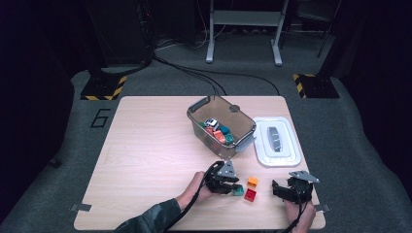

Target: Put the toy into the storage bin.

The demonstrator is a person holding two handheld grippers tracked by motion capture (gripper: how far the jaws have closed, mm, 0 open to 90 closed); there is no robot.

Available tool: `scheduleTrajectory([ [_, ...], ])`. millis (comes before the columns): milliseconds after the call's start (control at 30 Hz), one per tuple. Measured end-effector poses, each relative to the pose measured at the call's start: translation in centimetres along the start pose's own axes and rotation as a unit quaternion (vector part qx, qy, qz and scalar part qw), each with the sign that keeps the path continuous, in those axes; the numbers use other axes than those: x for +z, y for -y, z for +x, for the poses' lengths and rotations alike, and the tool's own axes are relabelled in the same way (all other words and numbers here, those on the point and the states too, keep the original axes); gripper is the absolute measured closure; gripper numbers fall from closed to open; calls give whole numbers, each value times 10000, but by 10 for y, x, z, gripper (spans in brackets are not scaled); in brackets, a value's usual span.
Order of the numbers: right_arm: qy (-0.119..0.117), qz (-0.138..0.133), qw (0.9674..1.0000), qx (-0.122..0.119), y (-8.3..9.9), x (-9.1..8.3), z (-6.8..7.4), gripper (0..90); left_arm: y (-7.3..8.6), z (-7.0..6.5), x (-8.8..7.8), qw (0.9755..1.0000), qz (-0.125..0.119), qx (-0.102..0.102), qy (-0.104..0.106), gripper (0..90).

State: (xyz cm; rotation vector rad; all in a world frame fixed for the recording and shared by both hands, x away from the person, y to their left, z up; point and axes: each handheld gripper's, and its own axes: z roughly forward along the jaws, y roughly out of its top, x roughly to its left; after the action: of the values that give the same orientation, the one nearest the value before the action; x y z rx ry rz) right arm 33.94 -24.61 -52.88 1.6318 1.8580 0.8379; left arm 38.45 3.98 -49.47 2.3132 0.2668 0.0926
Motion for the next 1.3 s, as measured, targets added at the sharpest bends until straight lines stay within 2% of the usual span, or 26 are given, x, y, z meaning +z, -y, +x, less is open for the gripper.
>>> scheduleTrajectory([
  [33,-7,-11,10000,-13,0,0,0,107,3,1,4,10000,73,-63,26,659],
  [100,-5,8,10000,-3,0,0,0,107,7,1,7,9998,63,-205,-9,618],
  [167,0,10,10000,9,0,0,0,109,9,0,5,9995,-90,-292,29,596],
  [300,2,6,10000,-9,0,0,0,109,8,1,-3,9993,-220,-297,-12,560],
  [400,2,6,10000,-11,0,0,0,109,9,1,-4,9992,-208,-344,37,514],
  [467,1,9,10000,-13,0,0,0,109,10,0,-5,9989,-214,-379,145,473],
  [633,-3,-9,10000,-2,0,0,0,107,9,-10,-3,9989,-156,-271,337,373],
  [667,-4,-13,10000,-13,0,0,0,107,9,-12,-2,9993,-102,-247,278,351],
  [700,-2,-7,10000,1,0,0,0,108,9,-13,-1,9993,-47,-224,306,327],
  [833,0,-7,10000,-1,0,0,0,108,11,-20,5,9994,97,-184,266,300],
  [900,-1,-12,10000,-13,0,0,0,108,13,-23,7,9997,153,-162,140,301],
  [1000,4,-8,10000,1,0,0,0,109,15,-27,11,9997,234,-117,-29,357],
  [1067,6,-9,10000,2,0,0,0,109,17,-28,11,9997,207,-140,-67,441],
  [1167,6,-9,10000,1,0,0,0,110,20,-26,10,9995,245,-167,-96,490],
  [1200,7,-10,10000,1,0,0,0,110,20,-26,10,9994,276,-172,-122,542],
  [1300,7,-9,10000,2,0,0,0,110,21,-24,9,9993,222,-274,-149,581],
])
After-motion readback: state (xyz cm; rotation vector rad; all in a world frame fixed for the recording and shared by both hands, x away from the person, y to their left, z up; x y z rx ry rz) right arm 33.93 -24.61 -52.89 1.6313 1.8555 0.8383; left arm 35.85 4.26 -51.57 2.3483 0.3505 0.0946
